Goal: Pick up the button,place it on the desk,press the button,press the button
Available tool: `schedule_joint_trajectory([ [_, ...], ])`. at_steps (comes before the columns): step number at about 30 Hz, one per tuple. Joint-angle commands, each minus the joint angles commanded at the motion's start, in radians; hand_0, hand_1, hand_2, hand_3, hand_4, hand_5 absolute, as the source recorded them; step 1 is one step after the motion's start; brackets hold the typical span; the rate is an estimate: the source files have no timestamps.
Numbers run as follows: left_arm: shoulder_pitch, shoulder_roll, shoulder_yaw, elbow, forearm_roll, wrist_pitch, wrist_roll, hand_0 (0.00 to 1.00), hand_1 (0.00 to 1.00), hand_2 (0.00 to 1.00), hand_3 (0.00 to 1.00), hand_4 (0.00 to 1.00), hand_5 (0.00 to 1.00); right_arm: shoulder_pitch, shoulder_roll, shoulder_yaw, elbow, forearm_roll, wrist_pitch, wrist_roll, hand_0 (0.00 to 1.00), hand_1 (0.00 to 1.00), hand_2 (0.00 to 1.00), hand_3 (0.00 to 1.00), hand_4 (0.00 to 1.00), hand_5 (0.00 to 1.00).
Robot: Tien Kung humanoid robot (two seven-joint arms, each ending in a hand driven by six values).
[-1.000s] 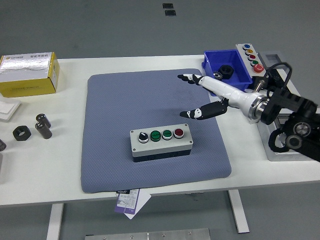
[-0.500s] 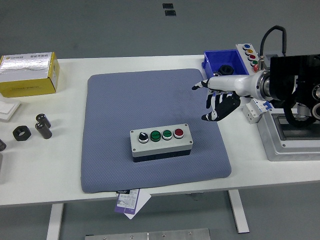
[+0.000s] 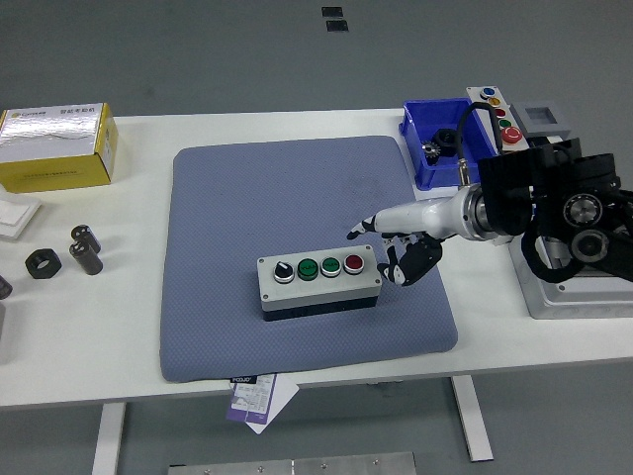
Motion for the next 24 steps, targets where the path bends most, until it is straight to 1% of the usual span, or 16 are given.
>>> schedule_joint_trajectory([
  [4,0.001,0.0,-0.006,0.0,0.006,0.001,0.003,0.711,0.693,0.602,0.6,0.68,0.203,-0.006,0.023,-0.02,-0.018,0.005,-0.023,0.017,0.002,0.187,0.353,0.998,0.239,0.081],
  [7,0.0,0.0,-0.007,0.0,0.006,0.001,0.003,0.711,0.693,0.602,0.6,0.68,0.203,-0.011,0.046,-0.033,-0.053,0.003,-0.053,0.033,0.002,0.187,0.353,0.998,0.239,0.081],
  [11,-0.002,0.0,-0.007,0.0,0.007,0.001,0.003,0.711,0.692,0.602,0.6,0.68,0.204,-0.024,0.07,-0.05,-0.098,0.001,-0.078,0.045,0.002,0.185,0.343,0.998,0.238,0.086],
  [13,-0.002,0.0,-0.015,0.0,0.015,0.002,0.006,0.711,0.692,0.602,0.6,0.68,0.204,-0.034,0.081,-0.058,-0.114,0.003,-0.086,0.051,0.002,0.185,0.343,0.998,0.238,0.086],
  [14,-0.002,-0.001,-0.021,0.0,0.021,0.003,0.008,0.711,0.693,0.602,0.6,0.681,0.205,-0.039,0.087,-0.063,-0.12,0.004,-0.09,0.053,0.002,0.184,0.318,0.998,0.232,0.094],
  [18,0.0,-0.001,-0.036,-0.001,0.036,0.005,0.014,0.711,0.693,0.602,0.6,0.681,0.205,-0.051,0.108,-0.081,-0.136,0.003,-0.101,0.058,0.002,0.184,0.318,0.998,0.232,0.094],
  [20,-0.001,0.0,-0.037,-0.001,0.037,0.005,0.014,0.711,0.693,0.602,0.601,0.68,0.204,-0.054,0.116,-0.091,-0.145,0.003,-0.103,0.059,0.002,0.172,0.302,0.998,0.234,0.103],
  [24,-0.003,0.0,-0.029,-0.001,0.03,0.005,0.01,0.711,0.693,0.602,0.601,0.68,0.204,-0.058,0.124,-0.11,-0.166,0.0,-0.11,0.059,0.002,0.172,0.302,0.998,0.234,0.103],
])
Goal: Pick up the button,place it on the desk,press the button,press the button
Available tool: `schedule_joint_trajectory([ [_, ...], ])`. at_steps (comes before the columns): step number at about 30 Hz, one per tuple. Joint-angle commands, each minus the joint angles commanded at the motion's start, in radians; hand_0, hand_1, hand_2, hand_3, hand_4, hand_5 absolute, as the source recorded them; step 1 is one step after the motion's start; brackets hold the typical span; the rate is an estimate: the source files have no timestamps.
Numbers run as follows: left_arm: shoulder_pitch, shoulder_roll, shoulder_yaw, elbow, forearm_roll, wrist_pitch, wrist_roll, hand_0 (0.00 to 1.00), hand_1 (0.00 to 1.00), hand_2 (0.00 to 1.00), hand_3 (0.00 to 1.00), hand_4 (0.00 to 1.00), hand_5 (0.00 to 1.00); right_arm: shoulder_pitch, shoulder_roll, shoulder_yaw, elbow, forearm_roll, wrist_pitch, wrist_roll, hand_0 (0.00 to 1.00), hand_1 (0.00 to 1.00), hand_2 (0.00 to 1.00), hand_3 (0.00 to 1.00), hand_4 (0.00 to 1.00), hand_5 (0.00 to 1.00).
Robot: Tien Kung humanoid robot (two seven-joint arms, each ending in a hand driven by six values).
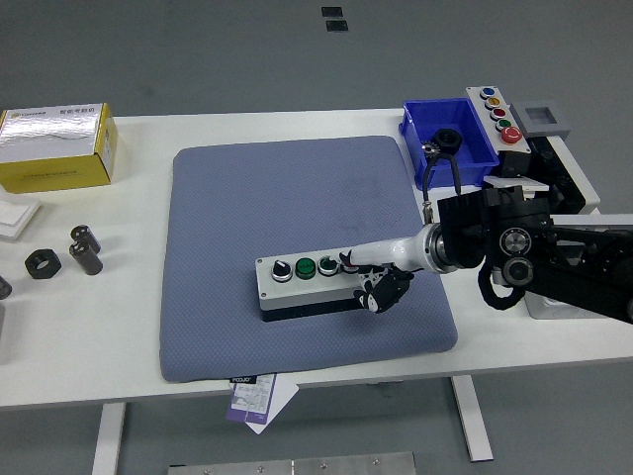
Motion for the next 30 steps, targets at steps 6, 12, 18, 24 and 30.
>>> schedule_joint_trajectory([
  [6,0.002,-0.001,0.002,0.0,-0.003,0.0,0.0,0.711,0.693,0.602,0.602,0.681,0.205,0.002,-0.028,0.036,0.028,0.005,0.001,0.011,0.002,0.167,0.295,0.998,0.235,0.103],
  [12,0.003,-0.002,0.007,0.0,-0.01,-0.001,-0.002,0.711,0.692,0.602,0.602,0.682,0.204,-0.034,-0.112,0.178,0.109,0.055,0.029,0.049,0.002,0.166,0.287,0.998,0.233,0.098],
  [18,0.006,-0.005,0.019,0.001,-0.023,-0.004,-0.006,0.711,0.693,0.602,0.603,0.682,0.204,-0.16,-0.116,0.367,0.068,-0.032,-0.063,0.123,0.002,0.17,0.287,0.996,0.242,0.093],
  [24,0.012,-0.012,0.053,0.001,-0.058,-0.007,-0.018,0.711,0.693,0.602,0.602,0.682,0.204,-0.341,0.009,0.525,-0.103,0.033,-0.287,0.321,0.002,0.215,0.329,0.981,0.353,0.138],
  [30,0.015,-0.021,0.067,0.002,-0.069,-0.009,-0.023,0.711,0.693,0.602,0.603,0.682,0.205,-0.528,0.126,0.576,-0.264,0.194,-0.519,0.552,0.244,0.391,0.554,0.856,0.641,0.319],
])
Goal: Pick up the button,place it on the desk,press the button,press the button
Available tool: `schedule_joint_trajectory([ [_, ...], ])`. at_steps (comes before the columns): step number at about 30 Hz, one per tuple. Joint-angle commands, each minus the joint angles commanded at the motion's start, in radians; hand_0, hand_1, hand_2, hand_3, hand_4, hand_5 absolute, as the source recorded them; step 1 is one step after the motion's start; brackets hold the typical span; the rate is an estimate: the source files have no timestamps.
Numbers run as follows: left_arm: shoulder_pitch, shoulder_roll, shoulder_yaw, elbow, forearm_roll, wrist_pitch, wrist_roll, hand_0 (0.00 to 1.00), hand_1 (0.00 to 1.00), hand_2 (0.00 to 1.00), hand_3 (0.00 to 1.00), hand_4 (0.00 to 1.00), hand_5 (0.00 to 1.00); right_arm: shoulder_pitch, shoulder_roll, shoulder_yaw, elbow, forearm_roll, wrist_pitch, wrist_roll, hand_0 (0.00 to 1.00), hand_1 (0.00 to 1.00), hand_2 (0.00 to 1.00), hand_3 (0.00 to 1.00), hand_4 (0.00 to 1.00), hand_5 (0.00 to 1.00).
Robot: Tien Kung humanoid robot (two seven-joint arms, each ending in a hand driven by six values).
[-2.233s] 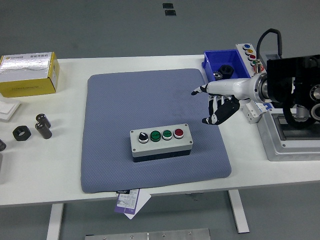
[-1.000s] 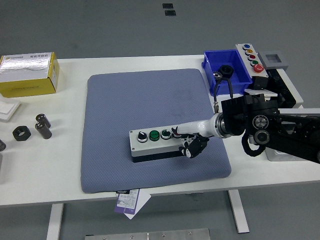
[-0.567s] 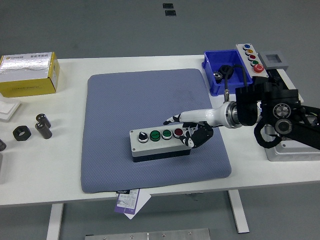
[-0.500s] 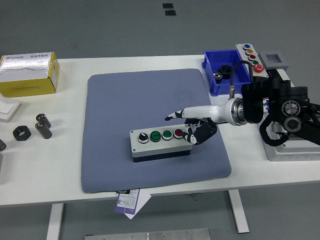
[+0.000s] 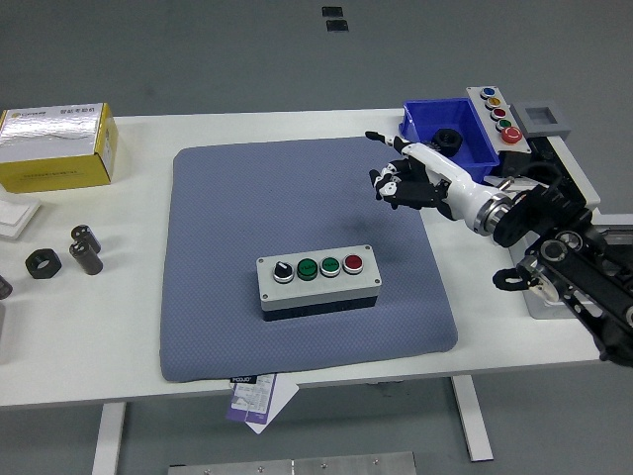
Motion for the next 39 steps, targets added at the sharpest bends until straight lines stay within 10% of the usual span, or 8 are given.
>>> schedule_joint_trajectory([
  [1,0.0,-0.001,0.001,0.0,0.0,0.0,0.0,0.711,0.693,0.602,0.603,0.682,0.205,-0.03,0.007,0.001,-0.019,0.02,-0.042,0.042,0.244,0.391,0.554,0.856,0.641,0.319],
  [2,0.0,-0.001,0.002,0.0,0.0,-0.001,0.0,0.711,0.693,0.603,0.603,0.683,0.206,-0.054,0.009,0.001,-0.033,0.036,-0.078,0.078,0.468,0.59,0.614,0.704,0.706,0.403],
  [7,-0.003,-0.001,0.004,0.001,-0.002,-0.001,-0.003,0.711,0.693,0.603,0.603,0.683,0.206,-0.17,0.003,-0.001,-0.064,0.131,-0.253,0.269,0.468,0.59,0.614,0.704,0.706,0.403],
  [8,-0.004,-0.001,0.003,0.002,-0.002,0.0,-0.003,0.711,0.693,0.603,0.604,0.684,0.207,-0.187,0.004,0.001,-0.067,0.148,-0.277,0.299,0.872,0.795,0.807,0.805,0.923,0.822],
  [18,0.003,-0.004,-0.016,0.003,0.008,0.001,0.005,0.711,0.693,0.603,0.604,0.685,0.208,-0.226,0.012,-0.023,-0.09,0.358,-0.319,0.53,0.891,0.804,0.821,0.806,0.953,0.899],
  [39,-0.043,0.02,0.124,-0.004,-0.077,-0.013,-0.045,0.711,0.693,0.604,0.609,0.69,0.212,-0.245,-0.023,0.03,-0.012,0.341,-0.332,0.559,0.85,0.75,0.767,0.747,0.944,0.979],
])
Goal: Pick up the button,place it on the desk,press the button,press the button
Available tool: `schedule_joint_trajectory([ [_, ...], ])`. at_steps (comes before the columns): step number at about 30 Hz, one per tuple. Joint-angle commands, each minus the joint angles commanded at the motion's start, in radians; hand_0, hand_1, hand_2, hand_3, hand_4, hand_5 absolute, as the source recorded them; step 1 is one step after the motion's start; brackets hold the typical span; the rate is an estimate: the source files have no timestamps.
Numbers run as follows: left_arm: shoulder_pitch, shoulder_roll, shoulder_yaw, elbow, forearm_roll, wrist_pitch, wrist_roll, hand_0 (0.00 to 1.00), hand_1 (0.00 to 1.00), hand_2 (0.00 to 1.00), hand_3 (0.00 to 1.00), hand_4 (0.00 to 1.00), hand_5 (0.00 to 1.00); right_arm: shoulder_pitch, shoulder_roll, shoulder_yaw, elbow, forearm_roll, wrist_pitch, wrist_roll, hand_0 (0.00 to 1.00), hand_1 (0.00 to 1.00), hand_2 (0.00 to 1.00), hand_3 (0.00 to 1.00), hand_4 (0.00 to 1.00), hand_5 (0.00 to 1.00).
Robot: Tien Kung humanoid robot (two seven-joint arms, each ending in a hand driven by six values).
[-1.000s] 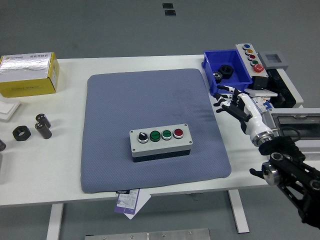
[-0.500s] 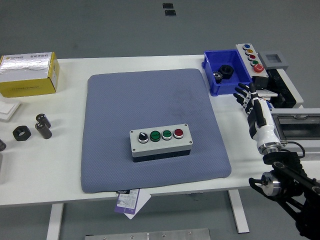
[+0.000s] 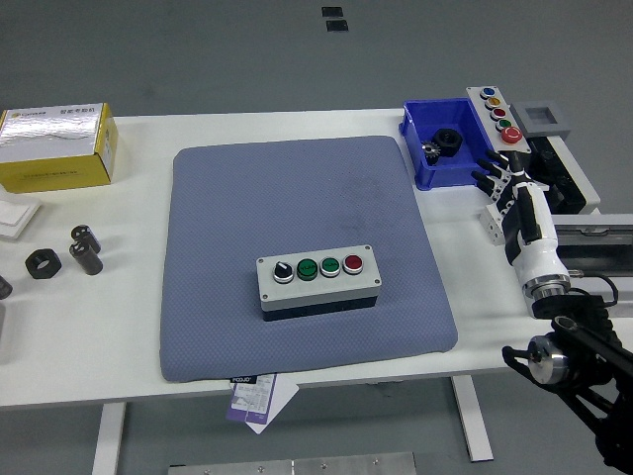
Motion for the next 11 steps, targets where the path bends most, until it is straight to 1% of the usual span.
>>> schedule_joint_trajectory([
  [6,-0.013,0.008,0.005,-0.001,0.011,-0.001,-0.001,0.71,0.693,0.604,0.609,0.691,0.215,-0.019,0.0,0.031,0.005,0.0,-0.003,0.002,0.849,0.742,0.762,0.738,0.942,0.975],
  [11,-0.015,0.016,0.016,-0.002,0.009,-0.001,-0.004,0.71,0.693,0.604,0.609,0.691,0.215,-0.055,-0.001,0.089,0.024,-0.01,-0.005,0.004,0.849,0.742,0.762,0.738,0.942,0.975],
])
